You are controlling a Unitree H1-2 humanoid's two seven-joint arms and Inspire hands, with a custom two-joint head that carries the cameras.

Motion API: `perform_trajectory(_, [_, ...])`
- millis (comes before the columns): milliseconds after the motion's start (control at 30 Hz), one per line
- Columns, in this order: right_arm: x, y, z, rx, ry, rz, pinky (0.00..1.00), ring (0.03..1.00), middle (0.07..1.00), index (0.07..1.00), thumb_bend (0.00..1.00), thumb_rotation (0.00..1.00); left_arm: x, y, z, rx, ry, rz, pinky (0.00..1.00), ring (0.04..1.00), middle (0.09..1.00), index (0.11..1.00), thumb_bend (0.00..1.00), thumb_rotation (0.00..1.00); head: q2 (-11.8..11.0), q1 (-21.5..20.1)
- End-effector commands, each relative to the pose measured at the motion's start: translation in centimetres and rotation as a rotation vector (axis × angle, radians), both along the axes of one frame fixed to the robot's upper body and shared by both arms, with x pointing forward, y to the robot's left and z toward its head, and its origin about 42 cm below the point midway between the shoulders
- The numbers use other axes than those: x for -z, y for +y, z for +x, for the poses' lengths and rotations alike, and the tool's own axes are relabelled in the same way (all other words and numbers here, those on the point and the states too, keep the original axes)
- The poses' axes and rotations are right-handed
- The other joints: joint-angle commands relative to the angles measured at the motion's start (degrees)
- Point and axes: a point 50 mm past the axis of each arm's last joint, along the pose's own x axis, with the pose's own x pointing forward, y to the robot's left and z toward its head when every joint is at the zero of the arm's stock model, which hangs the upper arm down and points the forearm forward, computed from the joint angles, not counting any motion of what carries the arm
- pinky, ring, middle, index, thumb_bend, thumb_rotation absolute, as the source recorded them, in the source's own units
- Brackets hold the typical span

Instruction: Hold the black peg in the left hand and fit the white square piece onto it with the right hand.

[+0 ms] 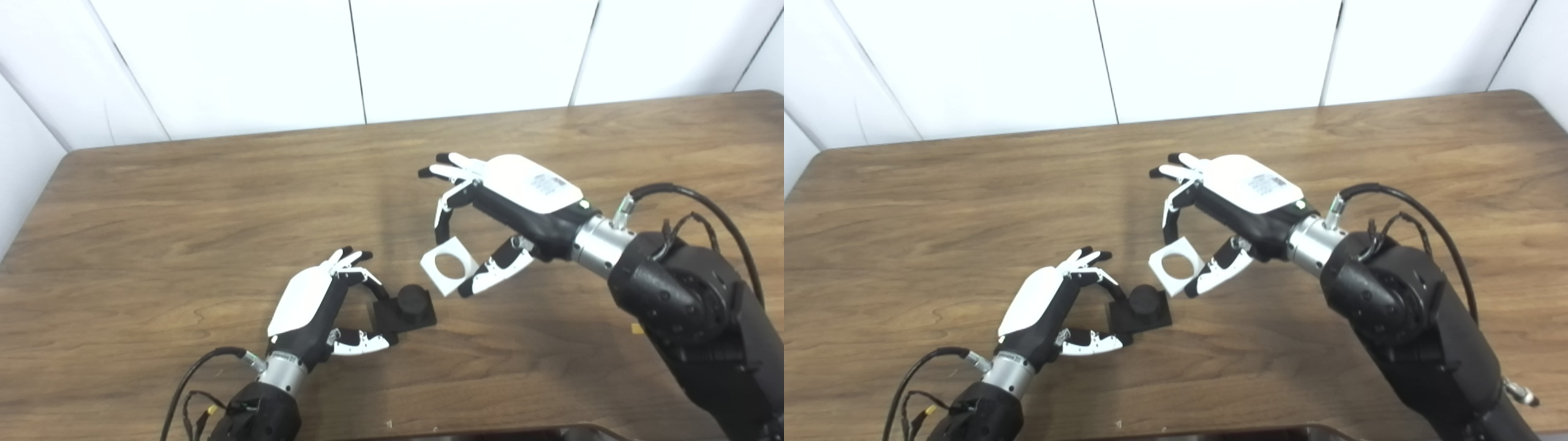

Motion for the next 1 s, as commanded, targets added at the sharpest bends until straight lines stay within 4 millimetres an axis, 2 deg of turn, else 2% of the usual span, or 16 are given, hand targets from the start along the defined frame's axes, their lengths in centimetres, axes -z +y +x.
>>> perform_trajectory(0, [-1.2,0.5,-0.4,-0.026,-0.061,0.013,0.99,1.000,0.934,0.490,0.52,0.15,-0.2,0.1,0.2,0.004,-0.007,0.041,0.98,0.980,0.908,0.491,0.51,0.08,0.0,0.0])
perform_trajectory(967, [-0.2,2.1,-0.2,-0.066,-0.041,0.002,0.99,1.000,0.942,0.490,0.52,0.15,-0.1,-0.2,0.1,0.004,-0.022,0.042,1.00,0.979,0.901,0.491,0.51,0.08,0.5,-0.3])
